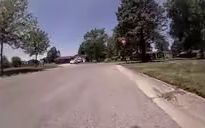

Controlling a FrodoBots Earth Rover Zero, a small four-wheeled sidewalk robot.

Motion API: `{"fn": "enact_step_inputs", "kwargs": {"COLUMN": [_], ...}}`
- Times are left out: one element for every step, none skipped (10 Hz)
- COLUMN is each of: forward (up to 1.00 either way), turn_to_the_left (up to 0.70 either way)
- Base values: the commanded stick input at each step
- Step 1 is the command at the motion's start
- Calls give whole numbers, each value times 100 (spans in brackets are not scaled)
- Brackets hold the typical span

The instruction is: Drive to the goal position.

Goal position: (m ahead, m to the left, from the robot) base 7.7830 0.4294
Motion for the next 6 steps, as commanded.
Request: {"fn": "enact_step_inputs", "kwargs": {"forward": [70, 70, 70, 70, 70, 70], "turn_to_the_left": [-24, -35, 0, 0, 0, 0]}}
